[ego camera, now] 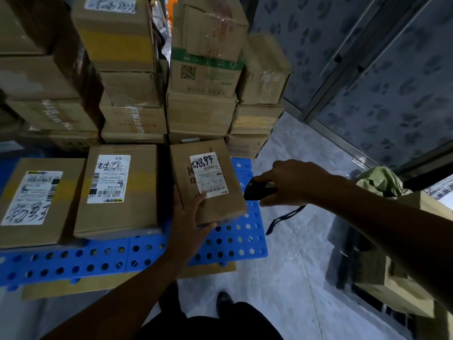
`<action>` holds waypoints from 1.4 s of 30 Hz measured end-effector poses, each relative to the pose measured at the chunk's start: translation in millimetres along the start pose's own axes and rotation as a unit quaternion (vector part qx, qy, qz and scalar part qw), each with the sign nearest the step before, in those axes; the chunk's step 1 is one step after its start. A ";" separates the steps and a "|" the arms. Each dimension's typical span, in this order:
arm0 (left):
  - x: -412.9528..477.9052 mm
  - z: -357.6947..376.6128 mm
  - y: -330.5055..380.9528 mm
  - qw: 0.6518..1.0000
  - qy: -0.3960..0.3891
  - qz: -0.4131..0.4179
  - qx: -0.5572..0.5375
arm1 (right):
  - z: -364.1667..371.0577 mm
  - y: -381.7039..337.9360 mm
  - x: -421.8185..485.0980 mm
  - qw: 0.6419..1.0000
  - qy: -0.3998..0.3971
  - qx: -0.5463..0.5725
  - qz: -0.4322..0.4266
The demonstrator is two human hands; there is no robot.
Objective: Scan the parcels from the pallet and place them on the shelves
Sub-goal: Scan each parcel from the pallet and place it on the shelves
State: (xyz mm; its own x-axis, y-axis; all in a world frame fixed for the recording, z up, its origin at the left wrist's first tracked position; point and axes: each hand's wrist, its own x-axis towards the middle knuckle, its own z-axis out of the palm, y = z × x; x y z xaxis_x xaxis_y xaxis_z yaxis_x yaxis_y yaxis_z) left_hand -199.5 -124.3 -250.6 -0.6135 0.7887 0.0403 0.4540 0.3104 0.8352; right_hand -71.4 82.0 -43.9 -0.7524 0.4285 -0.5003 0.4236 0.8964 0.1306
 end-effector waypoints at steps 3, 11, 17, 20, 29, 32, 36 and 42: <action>-4.8 7.6 2.9 1.000 0.014 0.000 -0.003 | 0.1 11.6 -8.6 0.999 0.012 0.004 -0.037; -39.0 30.1 33.3 0.997 0.070 -0.011 0.043 | 31.1 48.2 -35.3 0.994 0.062 -0.008 -0.094; -78.4 27.3 70.3 0.991 0.134 -0.004 -0.018 | 67.6 70.2 -36.6 0.949 0.125 0.270 -0.102; -95.9 10.6 88.8 0.982 0.179 -0.018 -0.063 | 76.0 66.6 -32.5 0.901 0.157 0.394 -0.087; -149.6 -76.2 113.2 0.951 0.298 -0.029 -0.075 | 39.2 -42.7 -27.3 0.827 0.176 0.499 -0.192; -178.5 -120.3 105.4 0.929 0.357 -0.044 -0.091 | 15.6 -101.1 -31.4 0.805 0.176 0.512 -0.244; -227.9 -185.5 93.2 0.898 0.429 -0.059 -0.075 | -17.4 -192.8 -44.1 0.772 0.171 0.526 -0.314; -324.0 -307.9 80.0 0.863 0.500 -0.079 -0.008 | -72.3 -340.8 -71.1 0.747 0.199 0.493 -0.400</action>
State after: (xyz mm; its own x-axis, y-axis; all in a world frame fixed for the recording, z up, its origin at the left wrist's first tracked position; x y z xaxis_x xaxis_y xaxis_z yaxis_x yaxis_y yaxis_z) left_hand -163.4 -518.5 -28.0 -0.9209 -0.1166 0.3718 0.3100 0.3589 0.8804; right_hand -198.8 -245.7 9.1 -0.9710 -0.0234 0.2379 -0.2228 0.4491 -0.8652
